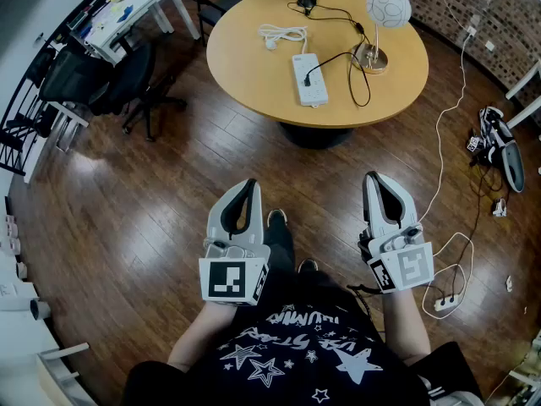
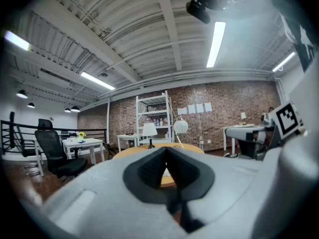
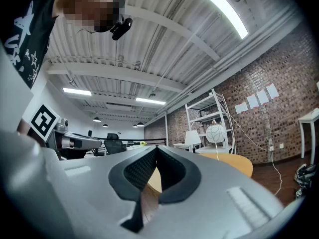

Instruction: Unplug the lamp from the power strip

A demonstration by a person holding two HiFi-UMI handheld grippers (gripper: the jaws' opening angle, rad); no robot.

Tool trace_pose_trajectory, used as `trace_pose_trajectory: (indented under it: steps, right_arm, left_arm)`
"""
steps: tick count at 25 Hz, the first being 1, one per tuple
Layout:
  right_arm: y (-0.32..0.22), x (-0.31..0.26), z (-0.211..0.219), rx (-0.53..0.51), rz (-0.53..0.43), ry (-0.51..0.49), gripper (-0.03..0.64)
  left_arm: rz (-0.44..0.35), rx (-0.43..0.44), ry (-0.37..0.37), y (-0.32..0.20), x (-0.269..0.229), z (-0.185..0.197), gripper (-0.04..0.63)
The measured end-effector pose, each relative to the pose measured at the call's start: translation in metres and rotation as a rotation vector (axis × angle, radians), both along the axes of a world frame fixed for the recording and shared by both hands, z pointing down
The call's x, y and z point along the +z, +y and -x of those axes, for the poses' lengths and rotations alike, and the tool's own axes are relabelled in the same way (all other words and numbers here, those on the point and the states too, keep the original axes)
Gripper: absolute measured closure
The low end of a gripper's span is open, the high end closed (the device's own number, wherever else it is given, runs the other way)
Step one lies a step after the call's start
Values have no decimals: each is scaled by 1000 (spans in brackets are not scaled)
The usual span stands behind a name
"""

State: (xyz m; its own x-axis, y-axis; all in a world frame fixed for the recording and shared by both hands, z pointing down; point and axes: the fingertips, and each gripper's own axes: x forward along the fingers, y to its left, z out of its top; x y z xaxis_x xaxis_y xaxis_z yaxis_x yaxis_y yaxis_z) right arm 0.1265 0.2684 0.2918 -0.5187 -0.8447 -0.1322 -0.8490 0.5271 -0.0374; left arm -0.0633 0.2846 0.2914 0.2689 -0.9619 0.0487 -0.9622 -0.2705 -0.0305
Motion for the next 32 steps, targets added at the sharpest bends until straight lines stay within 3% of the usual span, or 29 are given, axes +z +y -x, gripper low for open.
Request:
trace_pose_trajectory:
  steps: [13, 32]
  right_arm:
    - [-45, 14, -4, 42, 44, 22, 607]
    - [-200, 67, 55, 89, 162, 85, 607]
  left_arm:
    - [3, 62, 21, -79, 15, -9, 592]
    - [81, 148, 37, -241, 56, 22, 591]
